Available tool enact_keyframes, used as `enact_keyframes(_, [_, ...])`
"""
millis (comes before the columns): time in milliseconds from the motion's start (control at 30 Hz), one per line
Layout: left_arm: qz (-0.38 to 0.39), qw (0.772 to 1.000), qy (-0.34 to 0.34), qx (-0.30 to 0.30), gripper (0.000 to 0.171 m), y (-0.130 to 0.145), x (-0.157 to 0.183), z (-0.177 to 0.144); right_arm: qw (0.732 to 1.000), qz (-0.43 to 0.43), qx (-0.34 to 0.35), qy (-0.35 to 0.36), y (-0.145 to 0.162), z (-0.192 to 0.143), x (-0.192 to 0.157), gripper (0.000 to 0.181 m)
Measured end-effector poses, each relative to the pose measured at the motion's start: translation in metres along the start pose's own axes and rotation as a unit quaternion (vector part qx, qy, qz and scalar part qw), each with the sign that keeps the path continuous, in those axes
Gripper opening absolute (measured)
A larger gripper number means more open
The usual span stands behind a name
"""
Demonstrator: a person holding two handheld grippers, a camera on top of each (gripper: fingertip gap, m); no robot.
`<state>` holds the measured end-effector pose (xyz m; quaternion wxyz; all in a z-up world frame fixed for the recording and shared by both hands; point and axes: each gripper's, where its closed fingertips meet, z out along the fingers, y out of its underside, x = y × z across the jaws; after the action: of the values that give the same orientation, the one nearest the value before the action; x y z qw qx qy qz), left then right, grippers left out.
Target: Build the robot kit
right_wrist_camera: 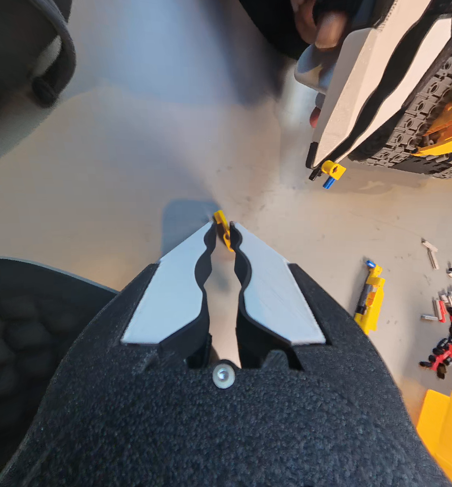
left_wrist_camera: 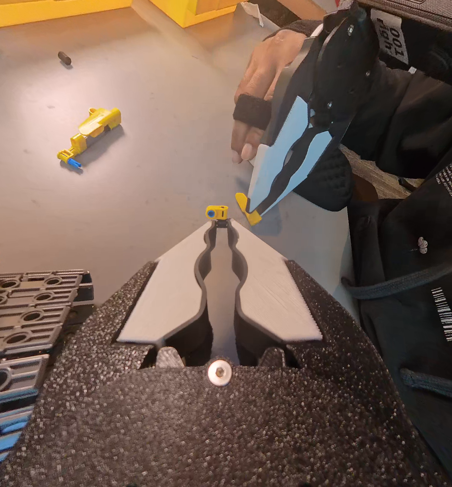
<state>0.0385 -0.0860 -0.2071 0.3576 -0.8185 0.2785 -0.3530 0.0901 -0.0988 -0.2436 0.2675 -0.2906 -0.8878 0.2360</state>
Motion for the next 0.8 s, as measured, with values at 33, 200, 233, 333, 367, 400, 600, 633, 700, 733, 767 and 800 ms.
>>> enact_keyframes(33, [0.001,1.0,0.0,-0.002,0.007,0.001,0.0,0.001,1.0,0.004,-0.001,-0.001,0.0,-0.001,-0.003,0.009])
enact_keyframes(200, [0.011,1.0,0.0,-0.008,0.007,0.002,0.002,0.002,1.0,0.019,0.0,-0.014,-0.004,-0.006,-0.017,0.009])
enact_keyframes(233, [0.012,1.0,0.0,-0.008,0.007,0.003,0.003,0.002,0.999,0.027,-0.002,-0.025,-0.003,-0.007,-0.02,0.006])
enact_keyframes(333, [0.017,1.0,0.0,-0.011,0.007,0.004,0.004,0.002,0.999,0.041,0.009,-0.028,-0.006,-0.011,-0.018,0.008])
enact_keyframes(367, [0.021,1.0,0.003,-0.012,0.007,0.004,0.005,0.003,0.998,0.048,0.014,-0.03,-0.008,-0.013,-0.015,0.011])
enact_keyframes(400, [0.025,1.0,0.007,-0.013,0.007,0.004,0.008,0.003,0.998,0.053,0.015,-0.031,-0.008,-0.015,-0.011,0.016])
enact_keyframes(600, [0.06,0.998,0.024,-0.023,0.007,0.008,0.02,0.004,0.989,0.069,-0.007,-0.127,-0.002,-0.008,-0.008,0.028])
enact_keyframes(633, [0.066,0.997,0.027,-0.024,0.007,0.009,0.022,0.004,0.986,0.072,-0.013,-0.147,0.0,-0.006,-0.011,0.028])
enact_keyframes(700, [0.071,0.997,0.027,-0.026,0.007,0.009,0.023,0.005,0.984,0.075,-0.023,-0.162,0.005,-0.002,-0.01,0.028])
enact_keyframes(733, [0.072,0.997,0.03,-0.025,0.007,0.009,0.024,0.005,0.982,0.081,-0.026,-0.169,0.006,0.0,-0.01,0.028])
enact_keyframes(767, [0.075,0.996,0.032,-0.023,0.007,0.009,0.025,0.004,0.981,0.089,-0.017,-0.17,0.004,0.0,-0.008,0.028])
enact_keyframes(800, [0.078,0.996,0.034,-0.018,0.007,0.008,0.026,0.003,0.982,0.102,0.01,-0.162,-0.004,-0.002,-0.003,0.028])
